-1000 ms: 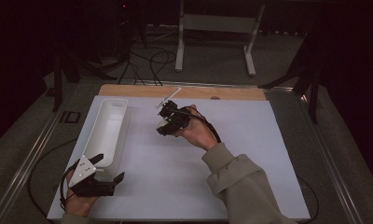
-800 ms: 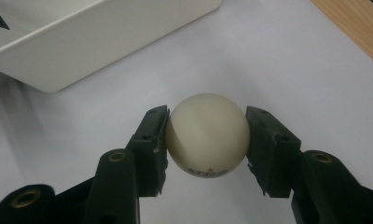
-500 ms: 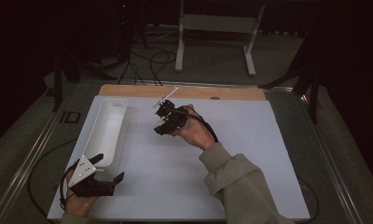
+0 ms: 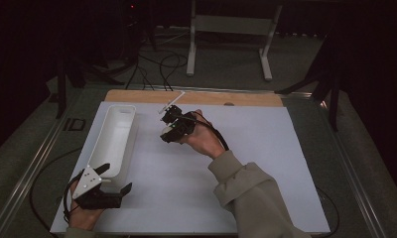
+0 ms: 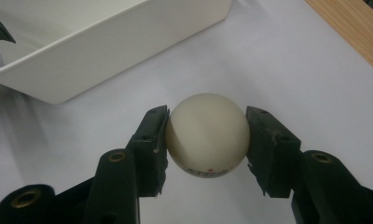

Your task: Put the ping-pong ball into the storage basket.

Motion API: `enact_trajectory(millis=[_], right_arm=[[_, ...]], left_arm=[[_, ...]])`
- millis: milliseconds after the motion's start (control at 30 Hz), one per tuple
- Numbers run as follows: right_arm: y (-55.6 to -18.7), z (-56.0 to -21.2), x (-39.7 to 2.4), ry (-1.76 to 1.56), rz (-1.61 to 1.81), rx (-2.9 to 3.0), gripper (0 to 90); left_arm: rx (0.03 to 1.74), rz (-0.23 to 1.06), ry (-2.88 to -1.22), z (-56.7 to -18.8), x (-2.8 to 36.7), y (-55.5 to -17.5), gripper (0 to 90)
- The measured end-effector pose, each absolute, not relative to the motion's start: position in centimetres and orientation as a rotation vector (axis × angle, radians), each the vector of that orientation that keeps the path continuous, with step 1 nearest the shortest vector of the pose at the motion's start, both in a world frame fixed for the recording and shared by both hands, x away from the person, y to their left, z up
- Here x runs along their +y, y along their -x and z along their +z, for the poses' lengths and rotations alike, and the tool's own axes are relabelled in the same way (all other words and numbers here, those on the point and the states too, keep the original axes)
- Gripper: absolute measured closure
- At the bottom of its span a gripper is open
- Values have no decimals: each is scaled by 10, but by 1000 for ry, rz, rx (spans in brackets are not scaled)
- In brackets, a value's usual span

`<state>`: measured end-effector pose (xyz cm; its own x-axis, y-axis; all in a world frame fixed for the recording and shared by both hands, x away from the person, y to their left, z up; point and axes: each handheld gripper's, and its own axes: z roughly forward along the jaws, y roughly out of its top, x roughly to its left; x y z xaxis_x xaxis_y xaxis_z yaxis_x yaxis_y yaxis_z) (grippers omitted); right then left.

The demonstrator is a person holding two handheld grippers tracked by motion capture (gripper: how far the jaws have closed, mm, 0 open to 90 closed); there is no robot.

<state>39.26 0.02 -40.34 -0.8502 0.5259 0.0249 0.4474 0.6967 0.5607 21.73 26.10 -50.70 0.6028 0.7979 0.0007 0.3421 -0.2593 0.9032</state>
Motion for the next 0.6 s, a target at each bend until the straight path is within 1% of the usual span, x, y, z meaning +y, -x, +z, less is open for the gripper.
enact_trajectory(millis=[600], right_arm=[[-396, -404, 9, -806, 862, 2765, 512]], left_arm=[[919, 584, -1849, -507, 261, -217, 5]])
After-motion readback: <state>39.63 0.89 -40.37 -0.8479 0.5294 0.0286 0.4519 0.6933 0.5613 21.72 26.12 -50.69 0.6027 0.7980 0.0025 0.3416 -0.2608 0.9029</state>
